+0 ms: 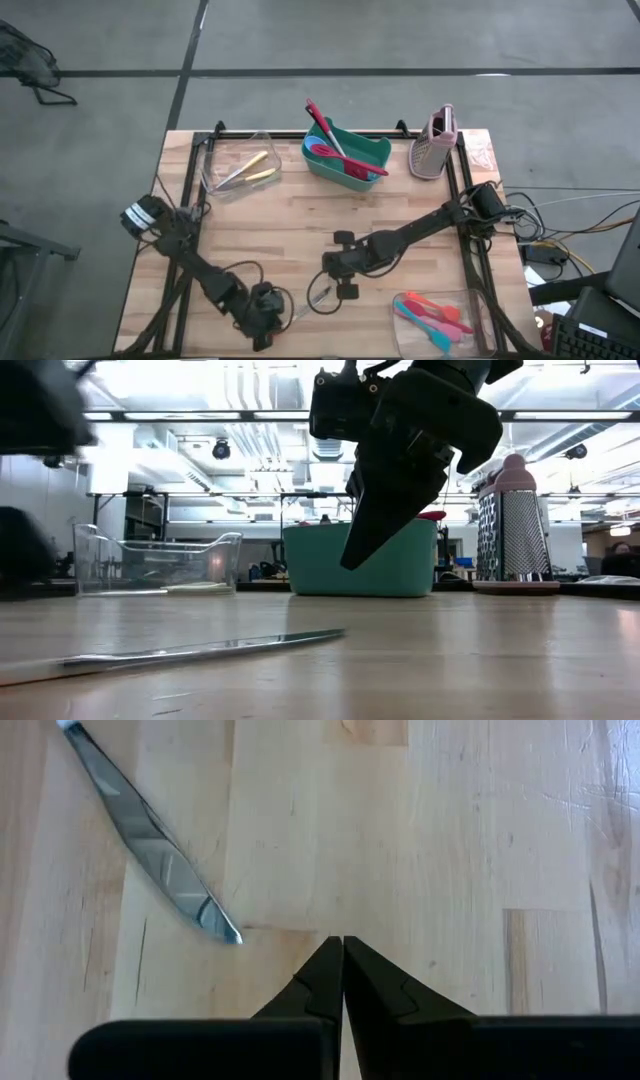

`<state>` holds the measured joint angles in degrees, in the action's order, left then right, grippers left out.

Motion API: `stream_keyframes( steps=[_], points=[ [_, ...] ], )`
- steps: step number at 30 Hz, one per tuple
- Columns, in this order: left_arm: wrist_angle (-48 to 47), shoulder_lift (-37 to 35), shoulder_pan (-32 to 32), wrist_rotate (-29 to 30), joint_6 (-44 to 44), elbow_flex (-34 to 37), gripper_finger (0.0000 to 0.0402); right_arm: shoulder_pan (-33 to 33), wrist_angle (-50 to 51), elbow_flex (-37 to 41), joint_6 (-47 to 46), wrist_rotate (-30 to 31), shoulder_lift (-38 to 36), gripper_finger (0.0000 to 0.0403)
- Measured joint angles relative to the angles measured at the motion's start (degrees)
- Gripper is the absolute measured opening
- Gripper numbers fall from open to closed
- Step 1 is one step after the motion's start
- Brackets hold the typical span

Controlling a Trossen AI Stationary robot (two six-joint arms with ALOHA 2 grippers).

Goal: Pick & Place Kitchen Items
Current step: Put the orange table knife into the top transparent bin

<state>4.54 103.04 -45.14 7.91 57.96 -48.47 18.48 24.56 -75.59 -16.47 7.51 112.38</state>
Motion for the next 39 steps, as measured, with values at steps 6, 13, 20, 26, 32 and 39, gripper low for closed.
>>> stream_keyframes(
  steps=[6, 13, 20, 26, 32, 39],
  points=[
    [0.07, 0.0, -5.69, 4.07, 7.9, 0.02, 0.0064, 0.0, 0.0, 0.0, 0.0, 0.0, 0.0, 0.0009],
    [0.52, 0.04, -10.81, 7.17, 15.74, 0.03, 0.0064, 0.0, 0.02, -0.02, -0.02, 0.0, 0.0, 0.0009],
    [1.74, 0.15, -14.56, 11.66, 20.03, 0.13, 0.0064, 0.0, 0.02, -0.02, -0.21, 0.0, 0.0, 0.0009],
    [2.23, 2.0, -16.22, 13.59, 22.76, -1.29, 0.0064, 0.0, 0.04, -0.02, -1.16, 0.0, 0.0, 0.0009],
    [4.07, 5.25, -16.46, 11.59, 23.07, -4.61, 0.0064, 0.0, 0.07, -0.03, -1.36, 0.0, 0.0, 0.0009],
    [2.02, 5.68, -16.9, 13.85, 17.13, -6.6, 0.0064, 0.0, 0.09, -0.04, -2.19, 0.0, 0.0, 0.0009]
  ],
)
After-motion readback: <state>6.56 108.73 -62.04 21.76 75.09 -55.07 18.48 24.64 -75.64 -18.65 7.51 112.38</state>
